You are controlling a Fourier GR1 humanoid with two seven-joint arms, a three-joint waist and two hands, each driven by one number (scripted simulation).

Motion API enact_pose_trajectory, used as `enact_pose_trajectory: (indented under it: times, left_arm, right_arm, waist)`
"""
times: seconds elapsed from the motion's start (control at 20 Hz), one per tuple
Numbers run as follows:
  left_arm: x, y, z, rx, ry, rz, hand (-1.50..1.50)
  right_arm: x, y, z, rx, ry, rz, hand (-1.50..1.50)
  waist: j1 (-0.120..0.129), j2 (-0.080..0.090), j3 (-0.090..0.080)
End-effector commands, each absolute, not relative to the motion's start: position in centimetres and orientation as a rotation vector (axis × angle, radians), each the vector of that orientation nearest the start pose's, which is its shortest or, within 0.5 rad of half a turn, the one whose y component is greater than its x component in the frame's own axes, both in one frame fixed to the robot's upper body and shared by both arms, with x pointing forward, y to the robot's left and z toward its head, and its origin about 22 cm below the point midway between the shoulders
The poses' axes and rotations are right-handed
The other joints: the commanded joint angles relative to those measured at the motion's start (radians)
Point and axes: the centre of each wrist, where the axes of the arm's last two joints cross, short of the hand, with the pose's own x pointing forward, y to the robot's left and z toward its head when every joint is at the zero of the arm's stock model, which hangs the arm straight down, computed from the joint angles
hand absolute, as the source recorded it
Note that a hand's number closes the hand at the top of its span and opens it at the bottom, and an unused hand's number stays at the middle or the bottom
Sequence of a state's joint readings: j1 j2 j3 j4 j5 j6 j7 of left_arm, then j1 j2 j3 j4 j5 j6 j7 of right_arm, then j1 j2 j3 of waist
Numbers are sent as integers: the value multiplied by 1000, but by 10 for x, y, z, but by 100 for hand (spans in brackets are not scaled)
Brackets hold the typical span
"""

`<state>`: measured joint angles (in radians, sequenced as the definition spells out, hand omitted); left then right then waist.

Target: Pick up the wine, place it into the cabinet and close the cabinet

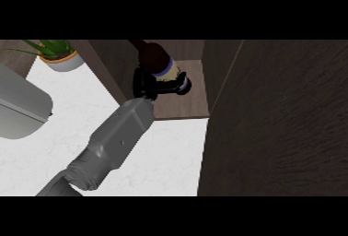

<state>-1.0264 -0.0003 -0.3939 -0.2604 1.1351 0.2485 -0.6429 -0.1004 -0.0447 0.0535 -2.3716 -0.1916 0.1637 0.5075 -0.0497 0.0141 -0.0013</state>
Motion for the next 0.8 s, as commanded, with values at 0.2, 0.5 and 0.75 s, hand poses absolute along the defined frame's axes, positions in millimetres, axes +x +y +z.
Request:
enact_pose_trajectory:
  times: [0.2,0.5,0.75]
  left_arm:
    - [413,90,12,-218,-1566,440,150]
    - [414,84,18,-204,-1567,450,150]
    - [394,91,-14,-197,-1543,439,150]
  right_arm:
    - [189,-211,185,345,-1934,328,-150]
    - [188,-204,185,345,-1969,332,-150]
    - [186,-197,183,380,-1956,329,-150]
  waist:
    - [-33,11,0]
    - [-51,11,0]
    - [-78,14,0]
